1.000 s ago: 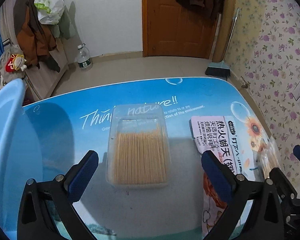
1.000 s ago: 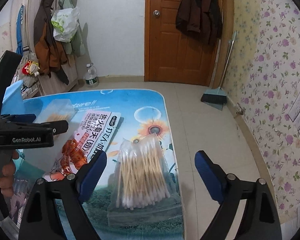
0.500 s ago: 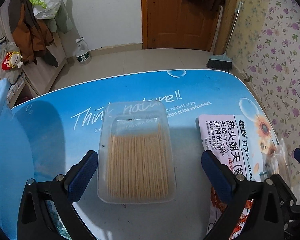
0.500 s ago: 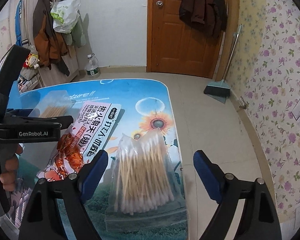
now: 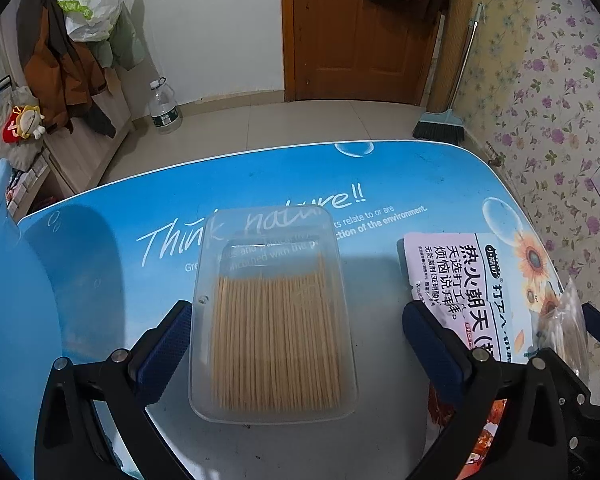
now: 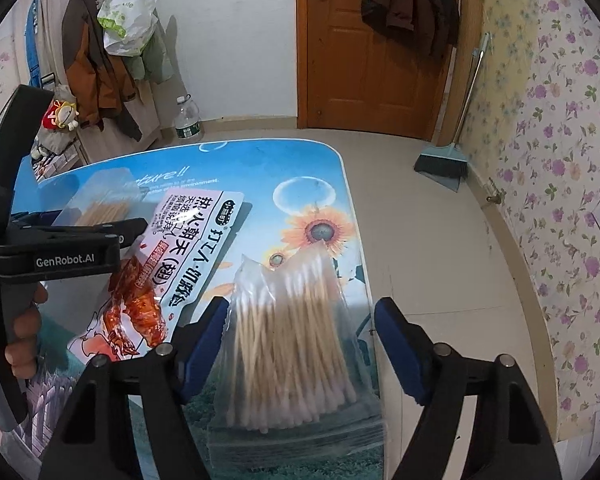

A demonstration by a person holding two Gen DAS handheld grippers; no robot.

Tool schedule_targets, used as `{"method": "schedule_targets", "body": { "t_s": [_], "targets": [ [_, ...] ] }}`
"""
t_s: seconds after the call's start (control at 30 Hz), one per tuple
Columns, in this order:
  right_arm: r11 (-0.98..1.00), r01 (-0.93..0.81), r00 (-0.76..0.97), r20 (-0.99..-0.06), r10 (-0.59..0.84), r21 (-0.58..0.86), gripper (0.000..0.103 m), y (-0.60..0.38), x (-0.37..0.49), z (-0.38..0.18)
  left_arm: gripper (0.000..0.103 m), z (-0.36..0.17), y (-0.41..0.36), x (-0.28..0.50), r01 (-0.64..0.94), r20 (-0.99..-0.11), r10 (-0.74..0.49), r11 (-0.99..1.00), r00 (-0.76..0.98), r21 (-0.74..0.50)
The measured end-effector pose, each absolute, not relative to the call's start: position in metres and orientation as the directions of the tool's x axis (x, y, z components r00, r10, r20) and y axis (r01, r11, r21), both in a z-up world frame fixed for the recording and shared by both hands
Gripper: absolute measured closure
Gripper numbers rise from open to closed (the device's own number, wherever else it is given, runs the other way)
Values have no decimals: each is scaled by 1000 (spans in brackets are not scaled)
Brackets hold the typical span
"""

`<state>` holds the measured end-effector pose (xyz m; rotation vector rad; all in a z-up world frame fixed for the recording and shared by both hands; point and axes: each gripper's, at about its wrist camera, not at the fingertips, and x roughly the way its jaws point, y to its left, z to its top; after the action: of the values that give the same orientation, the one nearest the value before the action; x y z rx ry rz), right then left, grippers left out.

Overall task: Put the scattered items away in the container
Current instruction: 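Move the left gripper over the toothpick box while the right gripper approaches the cotton swab bag, then close the left gripper on the toothpick box while the right gripper grasps the cotton swab bag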

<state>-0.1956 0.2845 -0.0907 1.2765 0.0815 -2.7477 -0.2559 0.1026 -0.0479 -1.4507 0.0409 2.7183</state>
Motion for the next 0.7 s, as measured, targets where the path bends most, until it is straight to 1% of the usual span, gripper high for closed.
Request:
{"method": "schedule_targets", "body": {
  "t_s": [0.37,0.7],
  "targets": [
    [-990,141,-627,-774,-83,-8,28,282,-198,-93,0,-49,103,-256,-65,-831,40,-998,-555,-4],
    [-989,149,-635,-767,-95,-1,34,284,-197,-94,0,-49,101,-255,-65,-830,43,-998,-556,-8]
  ]
}}
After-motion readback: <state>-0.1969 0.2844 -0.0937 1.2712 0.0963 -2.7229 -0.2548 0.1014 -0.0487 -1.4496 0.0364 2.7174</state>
